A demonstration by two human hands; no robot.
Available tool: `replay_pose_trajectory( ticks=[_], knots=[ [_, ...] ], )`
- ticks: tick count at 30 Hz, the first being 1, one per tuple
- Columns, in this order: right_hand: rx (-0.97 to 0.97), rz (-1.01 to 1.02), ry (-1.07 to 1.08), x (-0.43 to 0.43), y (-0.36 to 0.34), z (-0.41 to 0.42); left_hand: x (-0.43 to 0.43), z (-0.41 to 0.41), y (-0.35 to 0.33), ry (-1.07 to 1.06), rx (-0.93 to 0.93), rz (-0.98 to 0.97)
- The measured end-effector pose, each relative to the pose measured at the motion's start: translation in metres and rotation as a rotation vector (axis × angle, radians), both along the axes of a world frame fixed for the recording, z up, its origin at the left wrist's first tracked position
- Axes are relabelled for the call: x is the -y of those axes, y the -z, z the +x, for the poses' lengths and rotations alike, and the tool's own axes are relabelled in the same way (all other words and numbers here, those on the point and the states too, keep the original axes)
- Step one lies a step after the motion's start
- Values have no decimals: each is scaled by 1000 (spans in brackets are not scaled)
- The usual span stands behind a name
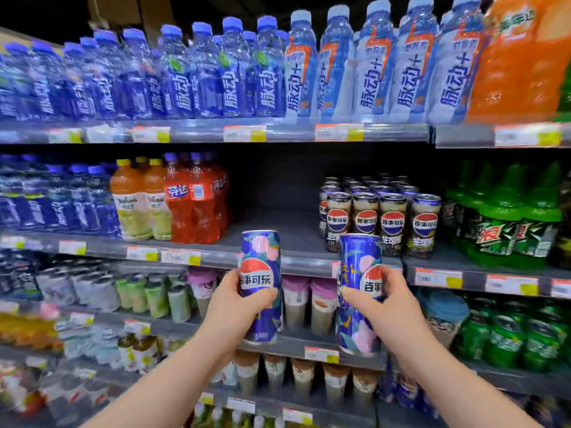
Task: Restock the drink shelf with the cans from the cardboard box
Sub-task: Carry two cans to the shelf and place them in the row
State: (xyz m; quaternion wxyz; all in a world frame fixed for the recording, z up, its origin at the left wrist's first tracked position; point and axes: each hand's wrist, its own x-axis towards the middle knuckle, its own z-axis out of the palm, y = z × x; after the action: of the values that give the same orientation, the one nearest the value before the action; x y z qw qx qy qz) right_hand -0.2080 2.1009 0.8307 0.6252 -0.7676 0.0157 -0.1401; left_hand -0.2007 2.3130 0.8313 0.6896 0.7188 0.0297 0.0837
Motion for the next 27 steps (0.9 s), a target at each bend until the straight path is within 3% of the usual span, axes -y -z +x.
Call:
replay_pose_trajectory(
  ticks=[17, 27],
  knots=[
    [89, 27, -40, -100, -25, 285, -60, 245, -36, -83, 116, 105],
    [20, -7, 54, -119, -15, 371, -68, 352, -32, -124, 63, 179]
  ],
)
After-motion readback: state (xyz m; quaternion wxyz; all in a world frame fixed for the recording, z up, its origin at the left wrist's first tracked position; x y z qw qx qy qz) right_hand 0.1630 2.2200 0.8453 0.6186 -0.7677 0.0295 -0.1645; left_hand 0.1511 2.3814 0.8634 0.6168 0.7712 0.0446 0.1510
